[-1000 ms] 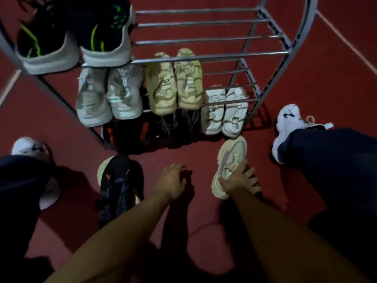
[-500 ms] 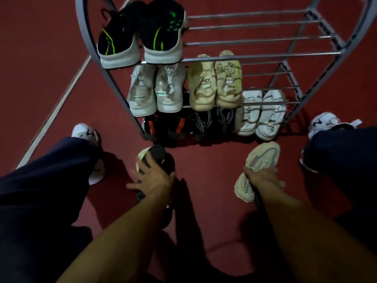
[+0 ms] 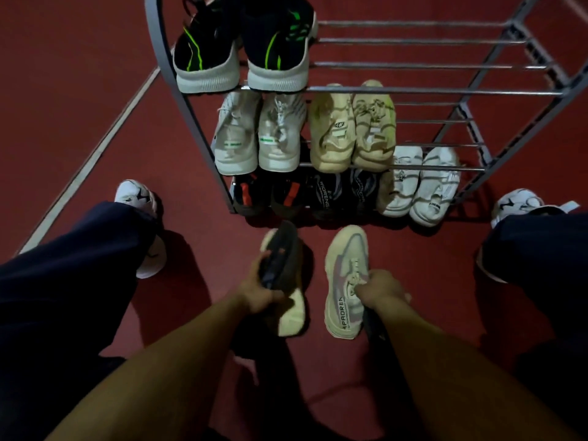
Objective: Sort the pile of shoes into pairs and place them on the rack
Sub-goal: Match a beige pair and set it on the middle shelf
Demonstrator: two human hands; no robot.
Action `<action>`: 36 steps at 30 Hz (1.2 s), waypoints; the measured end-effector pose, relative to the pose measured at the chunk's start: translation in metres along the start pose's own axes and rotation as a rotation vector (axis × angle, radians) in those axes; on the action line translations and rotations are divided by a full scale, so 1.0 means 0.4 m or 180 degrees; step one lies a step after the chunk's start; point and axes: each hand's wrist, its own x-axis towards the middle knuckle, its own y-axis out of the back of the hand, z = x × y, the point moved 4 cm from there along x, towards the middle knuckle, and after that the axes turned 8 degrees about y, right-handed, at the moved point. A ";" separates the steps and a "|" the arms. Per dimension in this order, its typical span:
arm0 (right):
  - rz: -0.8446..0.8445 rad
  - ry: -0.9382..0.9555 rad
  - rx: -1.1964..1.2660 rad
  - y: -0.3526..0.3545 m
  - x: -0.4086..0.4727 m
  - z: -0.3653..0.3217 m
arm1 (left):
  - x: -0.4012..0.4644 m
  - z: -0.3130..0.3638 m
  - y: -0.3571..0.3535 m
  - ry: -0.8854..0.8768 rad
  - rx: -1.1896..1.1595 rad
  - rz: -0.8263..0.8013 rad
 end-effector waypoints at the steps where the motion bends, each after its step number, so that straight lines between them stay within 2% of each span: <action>1: 0.0202 0.0063 -0.0038 -0.006 0.000 -0.016 | -0.010 0.015 -0.049 -0.0051 0.0040 -0.0250; 3: 0.0574 0.0112 0.0119 -0.008 -0.006 -0.033 | -0.023 0.023 -0.131 -0.0060 -0.0054 -0.0471; 7: 0.1016 0.0350 0.0121 0.013 -0.001 -0.012 | -0.013 -0.002 -0.153 0.0076 -0.0779 -0.0267; 10: 0.1263 0.0390 0.0014 0.016 -0.004 -0.006 | 0.008 -0.014 -0.104 0.0116 -0.1125 0.0074; 13: 0.1021 0.0420 -0.0099 0.002 0.009 -0.007 | 0.014 -0.028 -0.045 0.0200 -0.1363 0.0774; 15: 0.0757 0.0323 -0.0082 -0.005 0.019 -0.003 | 0.007 -0.040 -0.023 0.0562 -0.0841 0.1107; 17: 0.0610 0.0219 -0.0076 -0.015 0.011 -0.004 | -0.010 -0.046 -0.019 0.1058 0.0446 0.1340; 18: 0.0549 0.0211 -0.0116 -0.023 0.005 -0.005 | -0.021 -0.036 -0.024 0.1103 0.1167 0.1529; 19: 0.0470 0.0252 -0.0222 -0.035 0.000 -0.007 | -0.031 -0.015 -0.034 0.0854 0.1776 0.1785; 20: 0.0373 0.0312 -0.0355 -0.045 -0.007 -0.011 | -0.033 0.011 -0.056 0.0366 0.2129 0.1943; 21: 0.0279 0.0380 -0.0417 -0.056 -0.011 -0.012 | -0.032 0.034 -0.092 -0.0091 0.2350 0.1840; 22: 0.0221 0.0433 -0.0348 -0.065 -0.015 -0.014 | -0.034 0.050 -0.137 -0.0390 0.2405 0.1526; 23: 0.0182 0.0440 -0.0178 -0.071 -0.016 -0.015 | -0.031 0.052 -0.183 -0.0429 0.2384 0.1120; 25: 0.0261 0.0373 0.0363 -0.058 -0.021 -0.007 | -0.037 0.044 -0.267 0.0000 0.2195 0.0503; 26: 0.0313 0.0320 0.0670 -0.049 -0.016 0.001 | -0.038 0.033 -0.294 0.0215 0.2120 0.0384; 29: 0.0119 0.0101 0.1512 -0.030 0.009 0.028 | -0.037 0.008 -0.324 0.0252 0.2337 0.0483; 32: -0.0433 0.0216 0.1610 -0.051 0.020 0.026 | -0.035 0.002 -0.315 0.0092 0.2366 0.0812; 34: -0.0511 0.0299 0.1619 -0.066 0.028 0.021 | -0.040 0.007 -0.295 -0.0034 0.1898 0.0871; 36: -0.0588 0.0238 0.1959 -0.072 0.019 0.010 | -0.034 0.016 -0.257 -0.0152 0.0975 0.0759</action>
